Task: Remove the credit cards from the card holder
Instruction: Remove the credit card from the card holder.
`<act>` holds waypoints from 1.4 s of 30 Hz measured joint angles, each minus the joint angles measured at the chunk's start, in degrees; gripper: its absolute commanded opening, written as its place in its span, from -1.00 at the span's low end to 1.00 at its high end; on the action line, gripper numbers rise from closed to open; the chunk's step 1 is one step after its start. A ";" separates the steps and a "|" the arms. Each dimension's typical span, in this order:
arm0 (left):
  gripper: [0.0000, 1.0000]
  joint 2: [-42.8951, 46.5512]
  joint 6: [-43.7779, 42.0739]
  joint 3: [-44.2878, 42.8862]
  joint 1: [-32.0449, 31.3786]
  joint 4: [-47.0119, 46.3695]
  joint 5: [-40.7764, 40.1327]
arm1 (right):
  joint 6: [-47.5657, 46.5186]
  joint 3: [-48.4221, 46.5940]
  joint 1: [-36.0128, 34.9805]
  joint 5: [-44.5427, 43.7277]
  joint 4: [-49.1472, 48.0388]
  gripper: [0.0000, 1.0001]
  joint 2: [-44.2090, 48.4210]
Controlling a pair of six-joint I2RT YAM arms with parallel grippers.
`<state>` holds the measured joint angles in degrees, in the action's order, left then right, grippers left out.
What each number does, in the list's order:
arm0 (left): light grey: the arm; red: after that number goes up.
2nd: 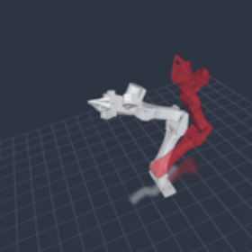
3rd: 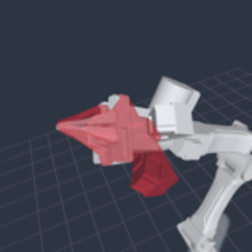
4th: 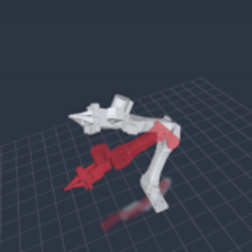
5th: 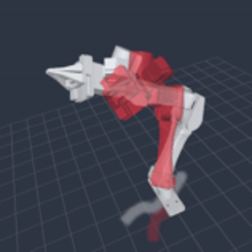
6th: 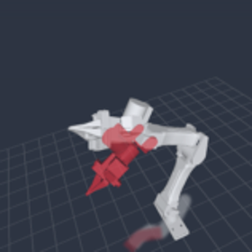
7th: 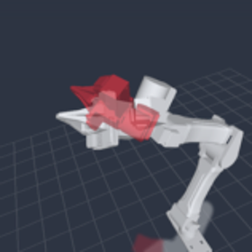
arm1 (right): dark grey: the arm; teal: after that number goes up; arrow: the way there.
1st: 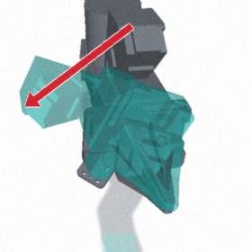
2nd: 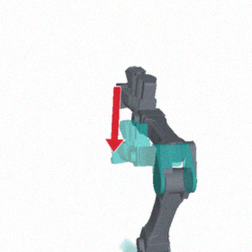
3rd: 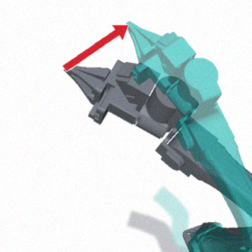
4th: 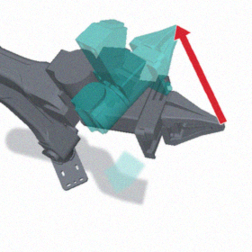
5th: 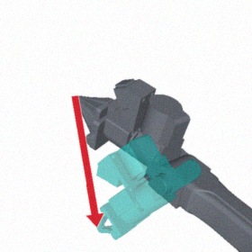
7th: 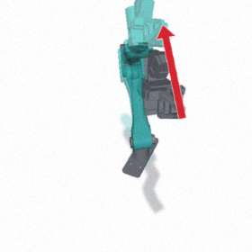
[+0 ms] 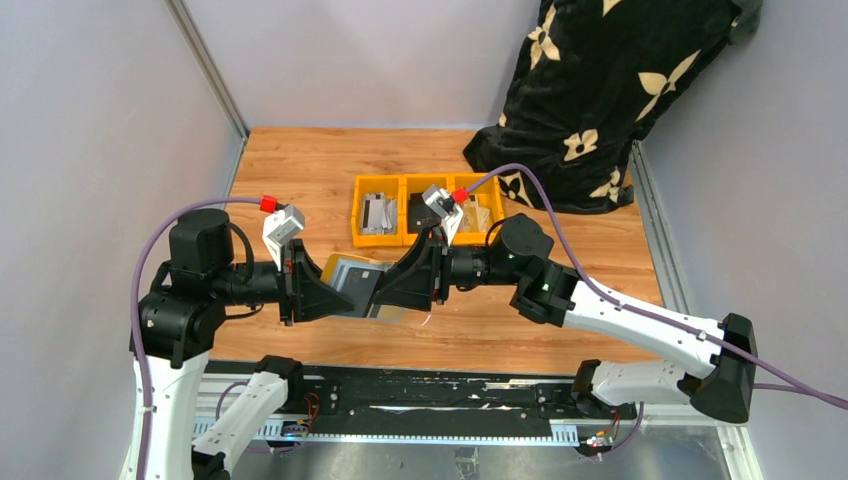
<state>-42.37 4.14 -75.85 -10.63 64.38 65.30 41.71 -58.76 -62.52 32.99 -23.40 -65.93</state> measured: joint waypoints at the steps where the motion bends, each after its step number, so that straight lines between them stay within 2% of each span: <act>1: -1.00 0.00 0.11 0.00 0.00 0.00 0.09 | 0.72 0.15 -0.04 0.00 -1.22 -0.15 -0.61; 4: -0.97 0.09 0.28 0.00 0.13 0.02 -0.02 | 2.14 0.55 -0.13 0.00 -3.17 -0.32 -1.57; 10: -0.43 0.79 0.37 0.00 0.37 0.02 1.16 | 3.80 0.98 -0.13 -0.09 -4.85 -0.95 -2.49; 12: -0.28 0.94 0.37 0.04 0.39 0.00 2.08 | 4.37 1.20 -0.15 0.04 -6.08 -1.00 -2.82; 14: -0.20 0.92 0.37 0.55 0.37 -0.07 4.68 | 5.05 1.20 -0.46 0.04 -8.07 -1.00 -3.45; 17: -0.23 0.72 0.33 1.38 0.33 -0.04 7.69 | 5.60 1.20 -0.96 0.46 -9.16 -1.00 -4.24; 23: -0.58 0.15 0.22 1.73 0.33 0.02 11.58 | 6.80 1.20 -1.38 2.23 -11.23 -1.00 -4.42; 32: -0.64 -0.37 0.59 1.73 0.33 -0.02 13.42 | 5.57 1.84 -1.62 2.71 -10.99 -1.00 -2.75; 42: -0.66 -1.03 0.63 1.60 0.33 -0.09 14.05 | 2.62 3.87 -1.62 1.31 -5.77 -1.00 1.79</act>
<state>-43.40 4.78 -74.26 -10.31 64.29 79.35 44.34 -54.89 -64.14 34.30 -29.17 -64.14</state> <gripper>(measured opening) 0.225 0.004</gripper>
